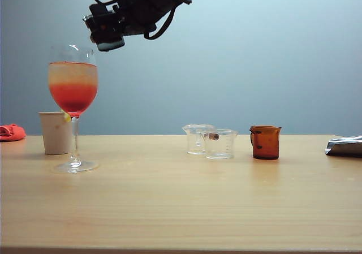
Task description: Pick up the first measuring cup from the left, pour the coconut rum inside into the goblet, and finally put the measuring cup back in its original place.
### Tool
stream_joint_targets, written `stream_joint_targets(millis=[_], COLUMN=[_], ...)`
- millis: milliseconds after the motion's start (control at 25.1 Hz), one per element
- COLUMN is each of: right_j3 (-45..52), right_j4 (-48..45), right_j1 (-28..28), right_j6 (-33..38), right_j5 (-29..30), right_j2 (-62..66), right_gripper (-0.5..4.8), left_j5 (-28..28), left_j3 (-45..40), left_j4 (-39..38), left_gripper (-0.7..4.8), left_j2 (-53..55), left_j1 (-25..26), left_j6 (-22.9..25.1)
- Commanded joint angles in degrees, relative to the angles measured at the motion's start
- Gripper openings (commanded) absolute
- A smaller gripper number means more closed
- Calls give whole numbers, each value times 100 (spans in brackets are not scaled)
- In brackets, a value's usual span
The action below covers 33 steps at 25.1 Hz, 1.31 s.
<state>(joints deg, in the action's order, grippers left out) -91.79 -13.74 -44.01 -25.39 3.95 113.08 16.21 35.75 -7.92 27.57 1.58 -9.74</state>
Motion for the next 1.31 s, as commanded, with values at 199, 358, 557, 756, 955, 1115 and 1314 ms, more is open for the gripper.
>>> stream_joint_targets(millis=[199,358,557,756,955,1115,1314], right_j3=[-57,-55,-55,-55,-55,-55,-55], right_j4=[-319,-319,-326,-328,-326,-323,-323], right_j1=[-9,-11,-24,-66,-77,-77,-77], right_j6=[-358,-474,-660,-857,-1115,-1432,-1561], right_j5=[11,28,26,26,52,50,52], right_j2=[-20,-15,-15,13,50,52,55], right_gripper=[-1,-1,-1,-1,-1,-1,-1], left_j5=[85,98,98,98,98,101,101], left_j3=[31,31,31,31,31,31,31], left_j4=[70,70,70,70,68,66,66], left_gripper=[-5,-5,-5,-5,-5,-5,-5], left_j2=[-9,-9,-9,-9,-9,-9,-9], left_j1=[-4,-4,-4,-4,-4,-4,-4], left_j6=[26,26,28,26,26,26,28])
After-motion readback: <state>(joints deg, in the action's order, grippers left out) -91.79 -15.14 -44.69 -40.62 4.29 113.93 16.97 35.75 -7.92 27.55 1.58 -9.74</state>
